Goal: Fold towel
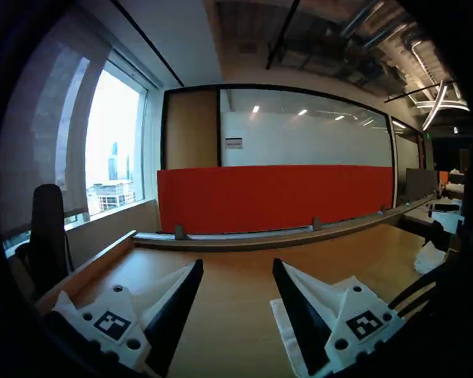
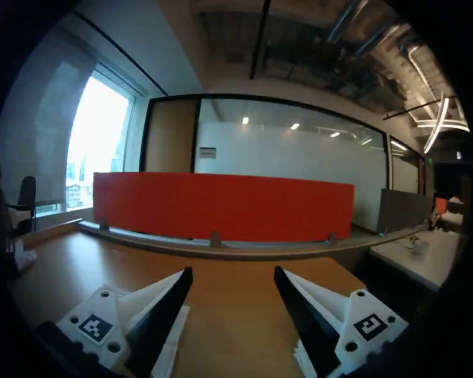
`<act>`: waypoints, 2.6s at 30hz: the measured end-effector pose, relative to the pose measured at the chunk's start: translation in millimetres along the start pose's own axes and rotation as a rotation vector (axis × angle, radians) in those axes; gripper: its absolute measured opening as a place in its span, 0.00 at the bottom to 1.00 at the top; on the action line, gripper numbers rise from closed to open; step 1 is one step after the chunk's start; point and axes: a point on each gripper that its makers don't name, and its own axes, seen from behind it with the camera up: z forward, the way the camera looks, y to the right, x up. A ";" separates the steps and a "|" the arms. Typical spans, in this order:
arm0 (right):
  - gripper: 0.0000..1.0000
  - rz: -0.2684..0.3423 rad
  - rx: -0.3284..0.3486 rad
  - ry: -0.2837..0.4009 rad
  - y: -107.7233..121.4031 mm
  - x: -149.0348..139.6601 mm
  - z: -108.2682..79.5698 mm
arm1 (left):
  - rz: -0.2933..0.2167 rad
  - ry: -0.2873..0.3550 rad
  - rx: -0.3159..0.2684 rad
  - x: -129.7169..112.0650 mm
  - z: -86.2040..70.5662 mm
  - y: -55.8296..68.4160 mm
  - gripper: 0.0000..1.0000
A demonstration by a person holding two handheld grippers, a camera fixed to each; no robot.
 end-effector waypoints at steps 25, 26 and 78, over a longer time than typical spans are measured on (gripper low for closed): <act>1.00 -0.104 0.211 -0.131 -38.9 14.3 -4.0 | 0.075 -0.165 -0.198 -8.3 -1.8 38.5 0.81; 1.00 -0.111 0.228 -0.141 -42.5 12.1 -5.1 | 0.080 -0.174 -0.213 -10.3 -2.8 41.4 0.81; 1.00 -0.243 0.545 -0.524 -104.3 -171.0 -46.3 | 0.240 -0.552 -0.486 -201.7 -26.5 107.3 0.81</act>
